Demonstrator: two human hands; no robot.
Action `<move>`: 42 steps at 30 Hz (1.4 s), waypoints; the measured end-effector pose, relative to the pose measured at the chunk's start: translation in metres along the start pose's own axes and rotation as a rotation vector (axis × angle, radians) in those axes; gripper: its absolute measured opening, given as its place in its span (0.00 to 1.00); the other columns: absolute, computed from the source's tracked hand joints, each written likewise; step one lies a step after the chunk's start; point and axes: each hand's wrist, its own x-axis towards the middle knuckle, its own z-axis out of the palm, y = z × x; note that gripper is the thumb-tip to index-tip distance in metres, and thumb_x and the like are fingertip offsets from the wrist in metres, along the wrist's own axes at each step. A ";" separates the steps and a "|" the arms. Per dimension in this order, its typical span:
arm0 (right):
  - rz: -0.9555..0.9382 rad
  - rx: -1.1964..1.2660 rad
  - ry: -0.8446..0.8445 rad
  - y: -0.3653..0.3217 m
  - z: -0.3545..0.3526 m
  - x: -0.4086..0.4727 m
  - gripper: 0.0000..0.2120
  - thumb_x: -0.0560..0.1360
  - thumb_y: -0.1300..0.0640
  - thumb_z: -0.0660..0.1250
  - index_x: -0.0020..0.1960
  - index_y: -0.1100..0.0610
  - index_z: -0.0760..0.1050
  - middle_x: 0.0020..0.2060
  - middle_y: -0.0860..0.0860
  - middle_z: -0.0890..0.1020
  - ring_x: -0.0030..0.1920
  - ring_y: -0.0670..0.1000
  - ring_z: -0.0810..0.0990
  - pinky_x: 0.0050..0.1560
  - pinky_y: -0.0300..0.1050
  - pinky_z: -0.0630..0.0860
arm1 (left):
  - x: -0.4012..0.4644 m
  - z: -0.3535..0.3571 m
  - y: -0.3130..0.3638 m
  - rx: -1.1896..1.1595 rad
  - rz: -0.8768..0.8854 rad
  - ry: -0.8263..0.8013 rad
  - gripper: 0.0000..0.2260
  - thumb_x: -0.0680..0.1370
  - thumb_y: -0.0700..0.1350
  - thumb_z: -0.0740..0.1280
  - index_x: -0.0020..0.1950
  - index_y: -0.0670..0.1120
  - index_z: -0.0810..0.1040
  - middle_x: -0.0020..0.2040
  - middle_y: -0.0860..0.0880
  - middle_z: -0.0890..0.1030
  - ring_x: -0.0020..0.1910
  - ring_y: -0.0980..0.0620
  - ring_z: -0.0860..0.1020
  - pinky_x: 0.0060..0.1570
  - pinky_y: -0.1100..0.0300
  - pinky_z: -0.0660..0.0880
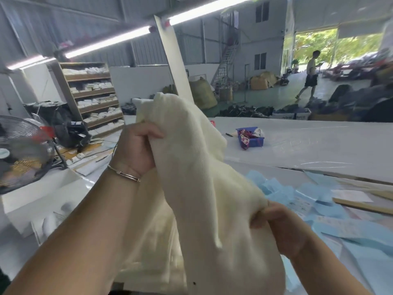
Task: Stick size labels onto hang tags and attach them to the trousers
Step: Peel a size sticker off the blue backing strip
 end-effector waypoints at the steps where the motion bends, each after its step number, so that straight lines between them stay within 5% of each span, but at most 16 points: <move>1: -0.062 0.027 0.029 -0.006 0.002 -0.017 0.21 0.45 0.67 0.72 0.39 0.68 0.82 0.33 0.61 0.82 0.32 0.58 0.83 0.32 0.44 0.79 | -0.007 0.019 0.005 0.003 0.043 -0.030 0.17 0.62 0.33 0.65 0.46 0.43 0.85 0.45 0.45 0.85 0.47 0.46 0.83 0.47 0.54 0.80; 3: -0.159 0.116 0.059 -0.017 0.002 -0.050 0.26 0.42 0.60 0.79 0.39 0.67 0.83 0.32 0.60 0.83 0.33 0.58 0.83 0.33 0.45 0.80 | -0.022 0.058 0.015 0.064 0.111 -0.089 0.11 0.64 0.35 0.69 0.42 0.45 0.86 0.42 0.48 0.85 0.45 0.50 0.84 0.46 0.58 0.80; 7: -0.317 0.180 0.083 -0.044 0.011 -0.122 0.27 0.55 0.50 0.81 0.50 0.62 0.84 0.43 0.58 0.85 0.43 0.57 0.85 0.44 0.49 0.81 | -0.053 0.138 0.021 0.185 0.147 -0.083 0.07 0.69 0.39 0.68 0.39 0.44 0.86 0.40 0.46 0.85 0.40 0.49 0.84 0.41 0.59 0.80; 12: -0.474 0.102 0.222 -0.090 0.014 -0.221 0.15 0.67 0.51 0.69 0.47 0.60 0.85 0.43 0.55 0.85 0.42 0.55 0.85 0.43 0.48 0.82 | -0.094 0.236 0.016 0.248 0.104 -0.044 0.09 0.67 0.39 0.65 0.43 0.41 0.83 0.41 0.43 0.82 0.42 0.44 0.81 0.47 0.54 0.79; 18: -0.520 -0.043 0.368 -0.140 0.022 -0.340 0.15 0.67 0.53 0.69 0.48 0.61 0.84 0.42 0.57 0.85 0.39 0.56 0.85 0.38 0.47 0.81 | -0.134 0.322 0.002 0.208 0.115 -0.082 0.16 0.69 0.39 0.62 0.53 0.35 0.81 0.43 0.41 0.82 0.41 0.43 0.81 0.43 0.55 0.79; 22: -0.556 -0.070 0.425 -0.152 0.021 -0.395 0.14 0.70 0.54 0.68 0.50 0.61 0.81 0.41 0.56 0.85 0.38 0.55 0.84 0.37 0.48 0.82 | -0.151 0.349 -0.012 0.196 0.116 -0.174 0.10 0.72 0.42 0.64 0.43 0.44 0.86 0.40 0.46 0.84 0.40 0.49 0.83 0.41 0.57 0.80; 26: -0.603 -0.042 0.433 -0.159 0.016 -0.436 0.12 0.69 0.54 0.67 0.43 0.61 0.84 0.39 0.56 0.85 0.37 0.55 0.85 0.35 0.48 0.82 | -0.161 0.356 -0.022 0.305 -0.050 -0.184 0.14 0.69 0.43 0.71 0.54 0.42 0.84 0.49 0.44 0.84 0.47 0.47 0.83 0.46 0.55 0.81; 29: -0.641 -0.075 0.476 -0.167 0.019 -0.458 0.14 0.70 0.54 0.66 0.49 0.63 0.81 0.40 0.56 0.85 0.38 0.55 0.85 0.37 0.50 0.82 | -0.165 0.355 -0.026 0.424 -0.202 -0.193 0.23 0.68 0.42 0.74 0.63 0.41 0.80 0.57 0.42 0.82 0.53 0.46 0.82 0.50 0.54 0.81; 34: -0.769 -0.162 0.472 -0.170 0.026 -0.478 0.16 0.68 0.55 0.67 0.53 0.62 0.78 0.39 0.55 0.85 0.38 0.54 0.85 0.37 0.49 0.82 | -0.170 0.340 -0.014 0.629 -0.297 -0.007 0.16 0.64 0.52 0.76 0.47 0.45 0.84 0.39 0.50 0.83 0.36 0.55 0.80 0.35 0.64 0.75; 38: -0.771 -0.204 0.514 -0.169 0.037 -0.478 0.14 0.70 0.57 0.68 0.54 0.61 0.79 0.42 0.56 0.85 0.41 0.56 0.85 0.40 0.52 0.82 | -0.171 0.371 -0.038 1.249 0.162 0.150 0.21 0.73 0.64 0.68 0.37 0.45 0.76 0.32 0.49 0.76 0.33 0.51 0.73 0.38 0.56 0.73; 40: -0.783 -0.218 0.568 -0.169 0.040 -0.480 0.13 0.71 0.58 0.69 0.54 0.61 0.79 0.43 0.57 0.84 0.42 0.57 0.84 0.44 0.54 0.82 | -0.176 0.400 -0.054 1.468 0.521 0.161 0.26 0.72 0.70 0.63 0.46 0.46 0.75 0.42 0.50 0.76 0.42 0.51 0.73 0.46 0.54 0.73; 42: -0.789 -0.231 0.604 -0.169 0.040 -0.484 0.15 0.69 0.58 0.70 0.54 0.61 0.79 0.43 0.57 0.84 0.42 0.57 0.84 0.44 0.53 0.81 | -0.181 0.429 -0.062 1.447 0.599 -0.011 0.36 0.67 0.76 0.60 0.60 0.49 0.72 0.55 0.54 0.73 0.53 0.54 0.71 0.50 0.56 0.69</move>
